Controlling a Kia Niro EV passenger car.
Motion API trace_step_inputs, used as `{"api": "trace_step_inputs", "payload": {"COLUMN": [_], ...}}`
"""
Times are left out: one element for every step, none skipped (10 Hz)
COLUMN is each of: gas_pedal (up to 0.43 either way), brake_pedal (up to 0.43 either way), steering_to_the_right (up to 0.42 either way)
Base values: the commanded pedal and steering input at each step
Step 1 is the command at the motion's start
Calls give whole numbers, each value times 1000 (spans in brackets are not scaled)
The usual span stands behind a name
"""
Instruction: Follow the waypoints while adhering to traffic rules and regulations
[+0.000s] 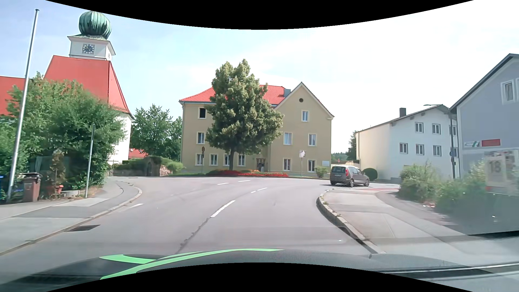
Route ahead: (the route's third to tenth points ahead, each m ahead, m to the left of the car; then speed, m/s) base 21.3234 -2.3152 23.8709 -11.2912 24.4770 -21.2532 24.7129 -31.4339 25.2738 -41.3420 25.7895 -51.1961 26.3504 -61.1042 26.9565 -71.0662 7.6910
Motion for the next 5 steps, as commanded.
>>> {"api": "trace_step_inputs", "payload": {"gas_pedal": [8,20,20,20,20], "brake_pedal": [0,0,0,0,0], "steering_to_the_right": [21,34,46,61,72]}}
